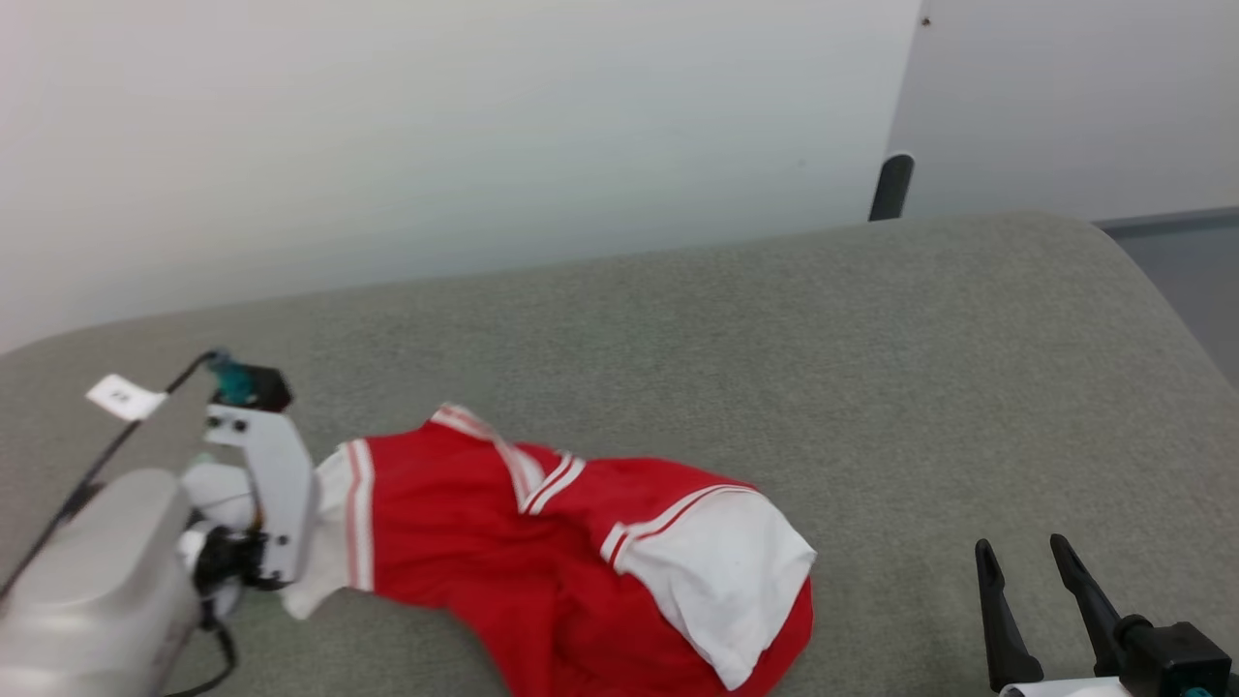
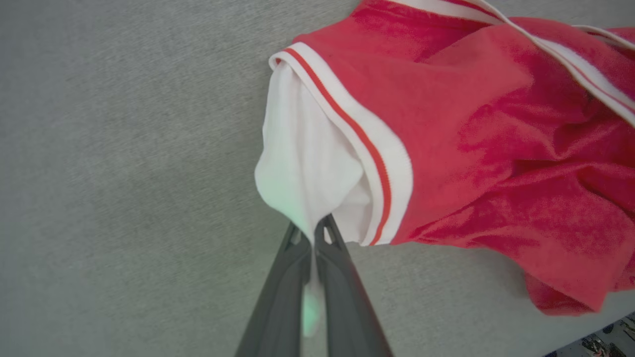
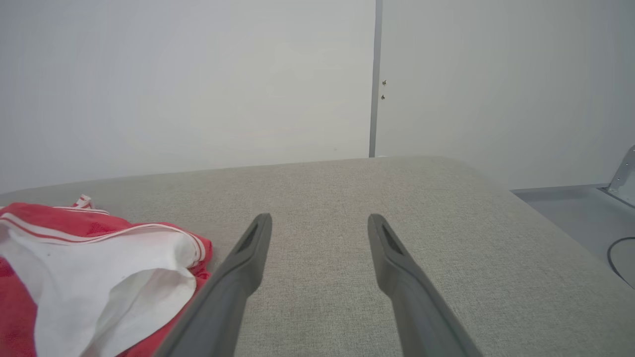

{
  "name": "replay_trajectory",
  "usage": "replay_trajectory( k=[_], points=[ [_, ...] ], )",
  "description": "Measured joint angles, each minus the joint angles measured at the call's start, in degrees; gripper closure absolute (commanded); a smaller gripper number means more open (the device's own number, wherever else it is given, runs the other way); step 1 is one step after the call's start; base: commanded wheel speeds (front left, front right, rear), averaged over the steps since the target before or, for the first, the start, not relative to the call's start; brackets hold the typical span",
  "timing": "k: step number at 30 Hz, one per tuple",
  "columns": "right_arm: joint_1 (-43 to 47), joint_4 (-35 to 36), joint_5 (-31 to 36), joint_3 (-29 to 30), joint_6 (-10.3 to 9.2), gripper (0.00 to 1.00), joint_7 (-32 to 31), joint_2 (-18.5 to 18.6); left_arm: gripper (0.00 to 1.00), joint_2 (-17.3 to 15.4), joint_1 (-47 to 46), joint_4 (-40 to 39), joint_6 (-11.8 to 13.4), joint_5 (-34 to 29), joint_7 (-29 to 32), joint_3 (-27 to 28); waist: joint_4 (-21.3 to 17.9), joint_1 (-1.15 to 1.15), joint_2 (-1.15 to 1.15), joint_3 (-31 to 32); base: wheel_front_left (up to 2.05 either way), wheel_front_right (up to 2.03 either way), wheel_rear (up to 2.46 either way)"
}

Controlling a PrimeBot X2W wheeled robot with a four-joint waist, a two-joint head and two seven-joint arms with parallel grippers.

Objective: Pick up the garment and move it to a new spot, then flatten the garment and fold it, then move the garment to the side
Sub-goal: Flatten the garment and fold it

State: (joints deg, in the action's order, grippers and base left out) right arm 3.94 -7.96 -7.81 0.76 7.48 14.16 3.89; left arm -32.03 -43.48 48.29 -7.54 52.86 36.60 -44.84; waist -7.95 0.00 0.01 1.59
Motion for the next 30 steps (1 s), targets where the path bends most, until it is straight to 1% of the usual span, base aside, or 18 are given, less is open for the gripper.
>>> replay_trajectory(
  k=[4,7,10,14,17,18,19,20,21,22,26,30],
  points=[
    [0.2,0.4,0.0,0.0,0.0,0.0,-0.2,0.0,1.0,-2.6,0.0,1.8,0.3,-1.7,-0.6,-0.8,1.0,0.0,0.0,0.5,0.0,0.0,0.0],
    [0.2,0.6,0.0,-0.2,0.0,0.0,-0.4,0.1,1.0,-4.3,0.0,3.3,0.5,-2.6,-1.3,-1.2,1.0,0.0,0.0,0.5,0.0,0.0,0.0],
    [0.2,0.7,0.0,-0.2,0.0,0.0,-0.5,0.3,1.0,-4.1,0.5,4.8,0.6,-2.3,-2.3,-0.9,0.9,0.0,0.0,0.3,0.0,0.0,0.0],
    [0.2,0.8,0.0,-0.2,0.0,0.0,-0.5,0.3,1.0,-3.1,2.2,6.7,0.6,-1.2,-3.4,-0.5,0.6,0.0,0.0,-0.1,0.0,0.0,0.0],
    [0.2,0.8,0.0,-0.2,0.0,0.0,-0.6,0.2,0.77,-1.9,2.8,7.7,0.6,-0.1,-4.2,-0.3,0.5,0.0,0.0,-0.2,0.0,0.0,0.0],
    [0.2,0.8,0.0,-0.1,0.0,0.0,-0.6,0.2,0.67,-1.5,2.8,7.9,0.6,0.0,-4.4,-0.3,0.6,0.0,0.0,-0.2,0.0,0.0,0.0],
    [0.2,0.9,0.0,0.0,0.0,0.0,-0.7,0.2,0.51,-1.1,2.8,8.0,0.5,0.0,-4.5,-0.4,0.8,0.0,0.0,-0.1,0.0,0.0,0.0],
    [0.2,1.0,0.0,0.1,0.0,0.0,-0.9,0.2,0.24,-0.7,2.8,8.2,0.5,0.0,-4.8,-0.4,0.9,0.0,0.0,-0.1,0.0,0.0,0.0],
    [0.2,1.1,0.0,0.3,0.0,0.0,-1.0,0.2,0.08,-0.5,2.6,8.3,0.5,0.0,-4.9,-0.5,1.2,0.0,0.0,0.0,0.0,0.0,0.0],
    [0.2,1.2,0.0,0.5,0.0,0.0,-1.1,0.2,0.0,-0.3,2.5,8.3,0.5,0.1,-5.3,-0.4,1.5,0.0,0.0,0.1,0.0,0.0,0.0],
    [0.2,1.7,0.0,0.8,0.0,0.0,-1.6,0.1,0.0,0.0,1.3,7.6,0.4,0.0,-6.9,-0.7,3.1,0.0,0.0,0.5,0.0,0.0,0.0],
    [0.4,2.2,0.0,0.9,0.0,0.0,-2.5,0.1,0.0,0.0,0.7,5.8,0.2,-0.7,-10.3,-1.4,4.9,0.0,0.0,1.2,0.0,0.0,0.0]
  ],
)
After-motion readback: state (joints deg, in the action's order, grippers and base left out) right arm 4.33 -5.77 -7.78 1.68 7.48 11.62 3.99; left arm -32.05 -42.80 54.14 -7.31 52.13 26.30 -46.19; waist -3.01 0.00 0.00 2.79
